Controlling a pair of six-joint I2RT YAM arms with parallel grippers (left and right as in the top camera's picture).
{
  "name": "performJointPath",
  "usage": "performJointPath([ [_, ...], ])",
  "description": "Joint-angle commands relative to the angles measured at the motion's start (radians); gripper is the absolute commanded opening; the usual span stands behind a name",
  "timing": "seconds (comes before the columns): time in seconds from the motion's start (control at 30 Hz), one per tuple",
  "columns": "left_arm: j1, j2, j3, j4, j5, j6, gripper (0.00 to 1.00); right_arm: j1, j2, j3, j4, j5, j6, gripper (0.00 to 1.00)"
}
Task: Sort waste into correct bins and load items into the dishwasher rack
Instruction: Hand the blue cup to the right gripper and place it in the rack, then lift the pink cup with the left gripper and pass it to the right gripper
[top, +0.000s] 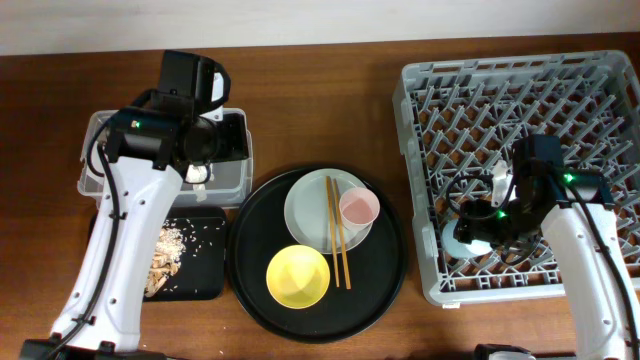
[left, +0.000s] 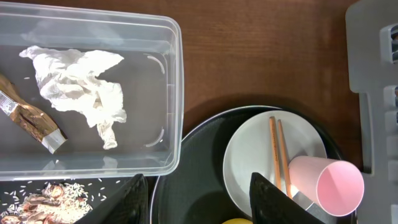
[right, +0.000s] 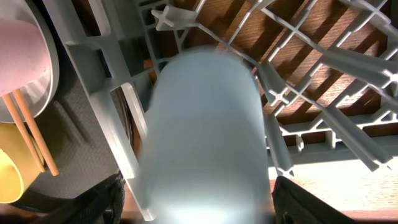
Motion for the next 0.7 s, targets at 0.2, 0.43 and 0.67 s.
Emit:
performJointPath([
  [0.2,-0.115,0.019,-0.063,0.011,0.196,-0.01,0.43,-0.005,0.0,0.116,-0.007,-0.132,-0.013,0.8],
  [0.43,-0.422,0.233,-0.29,0.439,0.185,-0.142,0.43,-0.006,-0.001,0.189,-0.054,-0.129,-0.05,0.8],
  [0.67,-0.422,0.305,-0.289,0.442,0.19,-0.145,0.01,-0.006,0.0,0.224,-0.043,-0.131,-0.05,0.8],
])
